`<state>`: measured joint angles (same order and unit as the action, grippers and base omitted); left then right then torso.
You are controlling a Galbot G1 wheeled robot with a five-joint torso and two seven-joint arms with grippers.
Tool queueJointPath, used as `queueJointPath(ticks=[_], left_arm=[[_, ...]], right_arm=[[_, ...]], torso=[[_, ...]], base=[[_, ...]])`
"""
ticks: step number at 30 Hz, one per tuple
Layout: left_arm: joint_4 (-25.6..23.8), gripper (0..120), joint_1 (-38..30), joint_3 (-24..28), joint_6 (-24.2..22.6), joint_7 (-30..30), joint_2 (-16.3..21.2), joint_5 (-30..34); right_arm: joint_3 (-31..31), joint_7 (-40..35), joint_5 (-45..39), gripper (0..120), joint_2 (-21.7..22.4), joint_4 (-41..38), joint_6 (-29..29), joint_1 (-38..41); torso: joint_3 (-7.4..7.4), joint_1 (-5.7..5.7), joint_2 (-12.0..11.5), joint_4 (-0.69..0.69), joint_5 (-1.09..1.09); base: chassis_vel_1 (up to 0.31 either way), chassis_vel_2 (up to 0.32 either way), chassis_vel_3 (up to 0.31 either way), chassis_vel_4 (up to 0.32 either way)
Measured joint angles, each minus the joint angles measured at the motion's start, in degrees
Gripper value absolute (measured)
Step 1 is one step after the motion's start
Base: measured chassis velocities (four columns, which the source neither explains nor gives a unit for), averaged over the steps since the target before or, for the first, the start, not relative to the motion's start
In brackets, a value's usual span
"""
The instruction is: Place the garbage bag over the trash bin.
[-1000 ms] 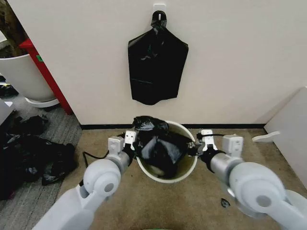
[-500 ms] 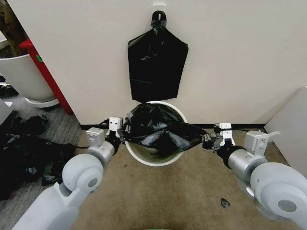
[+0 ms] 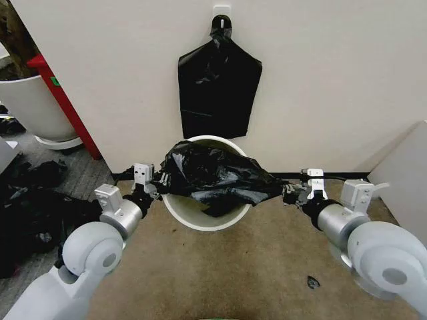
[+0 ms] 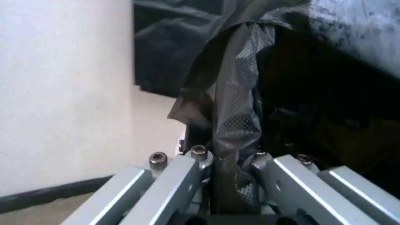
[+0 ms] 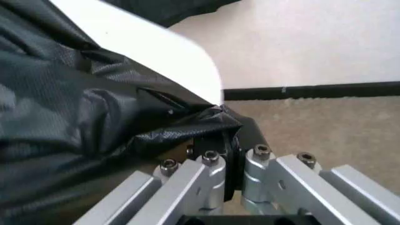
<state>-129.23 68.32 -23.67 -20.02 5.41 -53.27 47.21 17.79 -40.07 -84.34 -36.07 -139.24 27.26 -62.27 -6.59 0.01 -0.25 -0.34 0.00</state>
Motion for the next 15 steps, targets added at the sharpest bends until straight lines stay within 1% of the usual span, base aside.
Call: queueJointPath(ticks=[4,15], left_arm=[[0.03,1,0.49,-0.36,0.72,-1.85,-0.16,0.95],[-0.21,1,-0.36,-0.71,1.06,-2.44,-0.44,3.49]], right_arm=[[0.40,2.90,-0.32,0,-0.02,1.53,0.11,0.09],[1.34,2.91,-0.63,0,0.02,4.02,0.67,-0.27]], torso=[[0.00,0.00,0.00,0.00,0.00],[0.00,0.00,0.00,0.00,0.01]], base=[[0.000,0.000,0.000,0.000],[0.000,0.000,0.000,0.000]])
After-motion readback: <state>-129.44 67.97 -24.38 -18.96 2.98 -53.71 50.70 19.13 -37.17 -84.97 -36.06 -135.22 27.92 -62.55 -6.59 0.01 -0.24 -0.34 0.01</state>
